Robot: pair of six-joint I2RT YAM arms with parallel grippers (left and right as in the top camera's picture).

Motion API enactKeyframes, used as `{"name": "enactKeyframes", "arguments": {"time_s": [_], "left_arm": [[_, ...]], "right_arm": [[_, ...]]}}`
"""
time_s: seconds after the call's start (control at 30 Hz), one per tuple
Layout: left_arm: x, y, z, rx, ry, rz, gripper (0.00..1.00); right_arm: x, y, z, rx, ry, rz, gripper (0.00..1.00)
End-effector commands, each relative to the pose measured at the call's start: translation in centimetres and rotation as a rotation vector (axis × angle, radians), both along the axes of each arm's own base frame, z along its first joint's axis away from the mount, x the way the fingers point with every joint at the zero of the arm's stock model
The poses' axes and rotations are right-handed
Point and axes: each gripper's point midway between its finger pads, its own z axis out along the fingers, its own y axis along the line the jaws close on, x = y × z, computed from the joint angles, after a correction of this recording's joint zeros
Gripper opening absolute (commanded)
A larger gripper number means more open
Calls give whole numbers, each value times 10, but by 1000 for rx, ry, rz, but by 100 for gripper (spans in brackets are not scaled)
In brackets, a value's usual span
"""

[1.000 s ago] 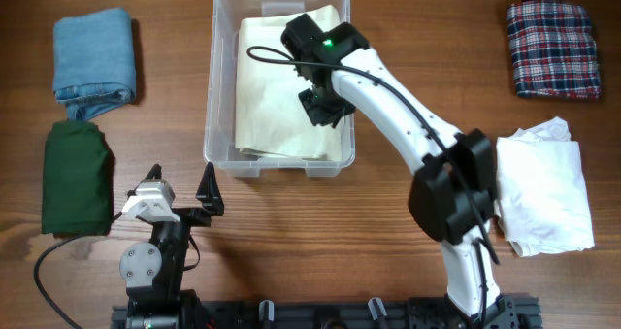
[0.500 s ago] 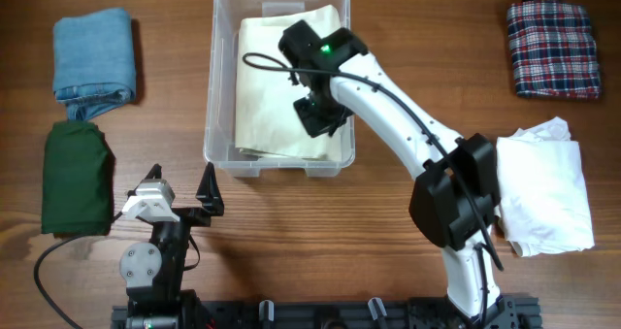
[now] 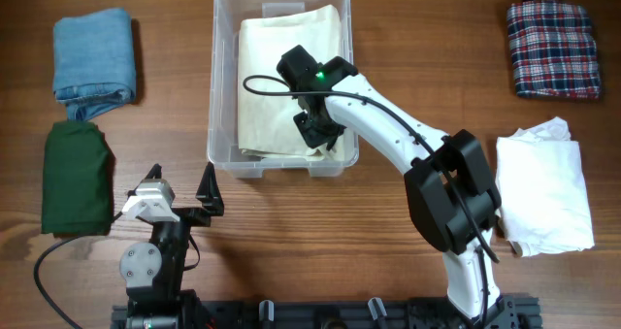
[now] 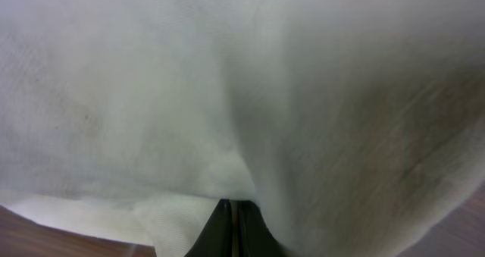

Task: Pack container

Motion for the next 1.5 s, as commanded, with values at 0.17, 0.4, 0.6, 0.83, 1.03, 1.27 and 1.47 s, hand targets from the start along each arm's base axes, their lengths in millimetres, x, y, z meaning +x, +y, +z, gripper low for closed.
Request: {"name": "enactKeyframes", "arguments": {"time_s": [0.17, 0.4, 0.6, 0.83, 1.03, 1.27, 1.47], "left_arm": [[0, 2, -3, 8, 6, 10, 100], [0, 2, -3, 8, 6, 10, 100], [0, 2, -3, 8, 6, 10, 100], [0, 2, -3, 8, 6, 10, 100], [0, 2, -3, 8, 6, 10, 100], [0, 2, -3, 8, 6, 10, 100], [0, 2, -3, 8, 6, 10, 100]], "right_arm": [[13, 0, -9, -11, -46, 17, 4], [30, 14, 23, 33, -105, 18, 4], [40, 22, 66, 64, -146, 25, 10], [47, 29, 136, 162, -240, -9, 43], [73, -4, 228, 307, -456, -121, 73], [107, -120, 282, 407, -565, -344, 79], [131, -226, 276, 498, -546, -513, 82]]}}
